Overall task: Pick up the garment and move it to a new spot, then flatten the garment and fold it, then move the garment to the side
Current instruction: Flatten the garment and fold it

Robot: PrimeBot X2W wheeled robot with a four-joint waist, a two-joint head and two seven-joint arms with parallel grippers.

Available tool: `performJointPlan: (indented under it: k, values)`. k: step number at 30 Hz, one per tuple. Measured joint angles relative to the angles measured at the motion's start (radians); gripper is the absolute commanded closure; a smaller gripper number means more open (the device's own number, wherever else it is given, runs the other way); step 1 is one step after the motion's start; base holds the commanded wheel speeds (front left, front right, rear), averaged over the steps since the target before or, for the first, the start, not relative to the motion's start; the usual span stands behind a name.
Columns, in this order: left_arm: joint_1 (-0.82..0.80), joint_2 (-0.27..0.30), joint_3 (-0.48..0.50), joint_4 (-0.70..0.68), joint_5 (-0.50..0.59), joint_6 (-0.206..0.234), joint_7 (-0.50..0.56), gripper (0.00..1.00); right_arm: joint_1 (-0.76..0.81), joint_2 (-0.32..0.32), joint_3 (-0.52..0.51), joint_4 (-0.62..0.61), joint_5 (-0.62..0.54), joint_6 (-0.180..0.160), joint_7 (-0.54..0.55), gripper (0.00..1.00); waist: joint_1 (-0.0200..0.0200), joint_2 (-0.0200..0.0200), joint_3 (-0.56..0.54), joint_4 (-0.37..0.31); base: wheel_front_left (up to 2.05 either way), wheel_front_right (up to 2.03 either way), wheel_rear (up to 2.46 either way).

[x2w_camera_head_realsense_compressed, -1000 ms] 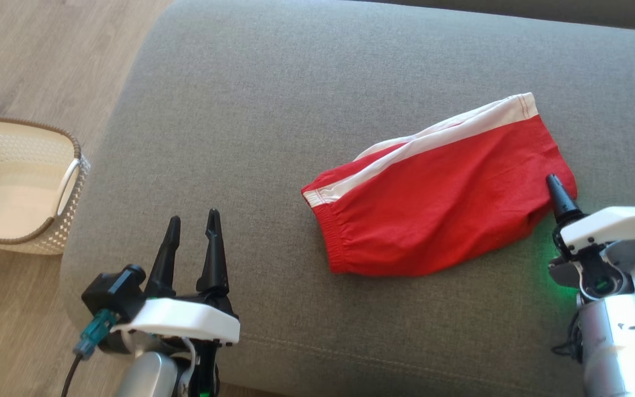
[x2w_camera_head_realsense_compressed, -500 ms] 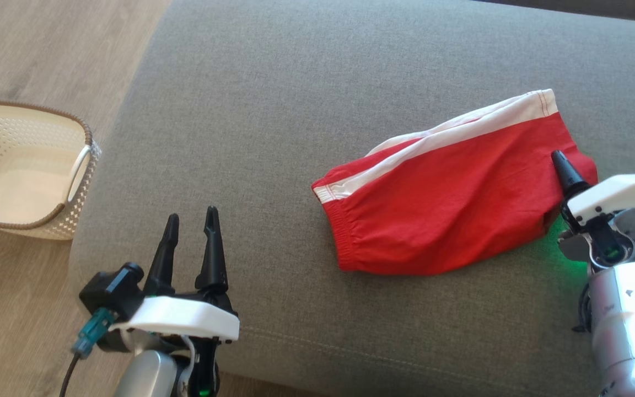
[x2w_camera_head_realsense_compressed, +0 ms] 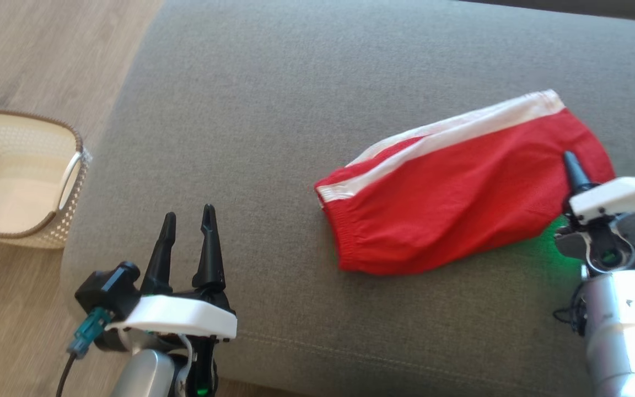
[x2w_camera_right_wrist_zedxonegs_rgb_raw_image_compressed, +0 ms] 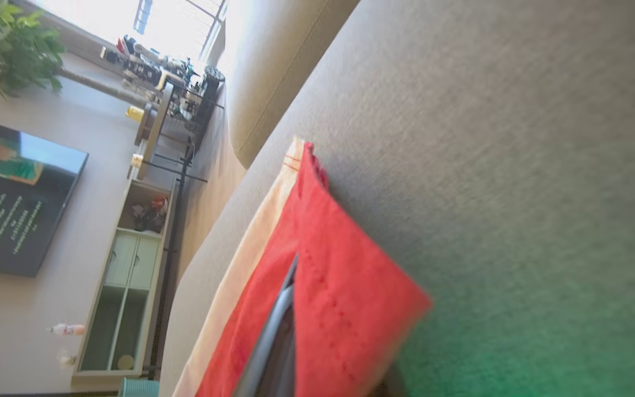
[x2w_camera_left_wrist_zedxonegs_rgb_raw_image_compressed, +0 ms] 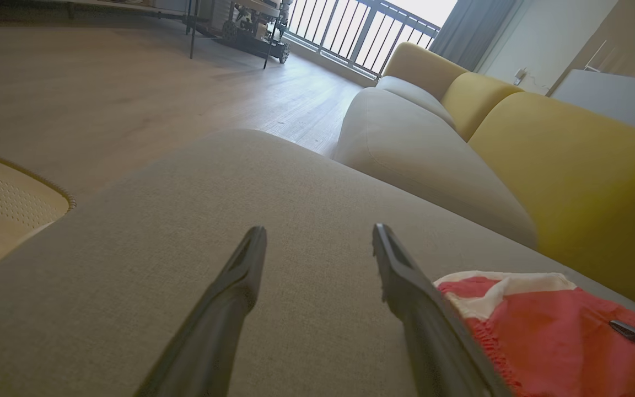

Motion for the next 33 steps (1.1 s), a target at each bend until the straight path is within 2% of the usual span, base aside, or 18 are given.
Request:
performJointPlan:
  k: [6,10,15,22,33]
  values:
    - [0.001,0.000,0.000,0.002,-0.001,0.001,0.000,0.00,0.057,0.002,-0.021,-0.053,0.048,0.000,-0.103,1.00,0.0000,0.0000,-0.024,-0.029,0.00,0.00,0.00]
    - [0.001,0.000,0.001,0.003,-0.001,0.001,0.000,0.00,0.112,0.003,0.010,-0.077,0.097,0.000,-0.162,1.00,0.0000,0.0000,-0.045,-0.054,0.00,0.00,0.00]
    - [0.009,0.000,0.007,0.007,-0.001,0.001,0.000,0.00,0.173,0.007,-0.022,-0.010,0.123,0.000,-0.271,1.00,0.0000,0.0000,-0.075,-0.077,0.00,0.00,0.00]
    - [0.023,0.000,0.000,0.015,-0.001,0.001,0.000,0.00,0.183,0.008,0.053,0.005,0.123,0.000,-0.341,1.00,0.0000,0.0000,-0.091,-0.094,0.00,0.00,0.00]
    - [0.023,0.000,0.001,0.016,0.000,-0.003,0.000,0.00,0.176,0.008,0.283,-0.205,0.140,0.000,-0.356,1.00,0.0000,0.0000,-0.110,-0.083,0.00,0.00,0.00]
